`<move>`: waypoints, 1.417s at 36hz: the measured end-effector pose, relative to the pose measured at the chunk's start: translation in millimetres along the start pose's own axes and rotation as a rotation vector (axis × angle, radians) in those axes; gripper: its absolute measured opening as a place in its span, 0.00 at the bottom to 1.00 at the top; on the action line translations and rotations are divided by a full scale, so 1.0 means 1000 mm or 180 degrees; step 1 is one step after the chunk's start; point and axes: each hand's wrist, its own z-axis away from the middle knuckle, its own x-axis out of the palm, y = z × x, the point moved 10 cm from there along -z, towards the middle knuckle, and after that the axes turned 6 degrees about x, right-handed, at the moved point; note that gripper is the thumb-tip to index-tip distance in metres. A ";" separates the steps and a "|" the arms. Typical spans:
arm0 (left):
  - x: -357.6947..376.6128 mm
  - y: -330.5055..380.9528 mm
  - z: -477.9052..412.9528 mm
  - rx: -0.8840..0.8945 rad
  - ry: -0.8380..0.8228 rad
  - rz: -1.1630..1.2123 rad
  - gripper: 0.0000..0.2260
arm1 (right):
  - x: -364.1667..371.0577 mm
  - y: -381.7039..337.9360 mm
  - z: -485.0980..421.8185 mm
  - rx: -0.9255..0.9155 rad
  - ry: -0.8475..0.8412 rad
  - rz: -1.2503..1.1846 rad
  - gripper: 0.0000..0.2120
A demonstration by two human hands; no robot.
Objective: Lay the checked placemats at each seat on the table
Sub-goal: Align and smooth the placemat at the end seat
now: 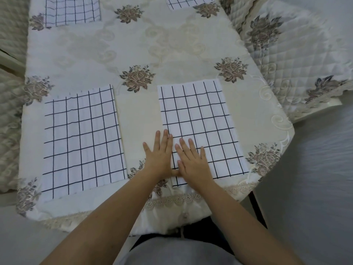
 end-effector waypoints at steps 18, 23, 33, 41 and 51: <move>0.000 0.001 0.000 0.0157 -0.0030 0.0095 0.57 | -0.018 0.152 0.036 0.1184 -0.0018 0.0015 0.37; -0.012 -0.004 -0.001 0.0241 0.0162 0.0245 0.41 | -0.026 0.146 0.034 0.1241 0.0014 -0.0049 0.35; -0.054 -0.020 -0.023 0.0511 0.0507 0.0075 0.36 | -0.060 0.128 -0.009 0.1459 0.0610 -0.0102 0.15; -0.052 -0.036 -0.052 0.0153 -0.0048 -0.0134 0.61 | -0.057 0.066 -0.078 0.0551 -0.0042 -0.0105 0.23; -0.070 -0.037 -0.068 0.0135 0.0094 0.0061 0.53 | -0.050 0.010 -0.138 -0.0300 -0.0317 -0.0122 0.26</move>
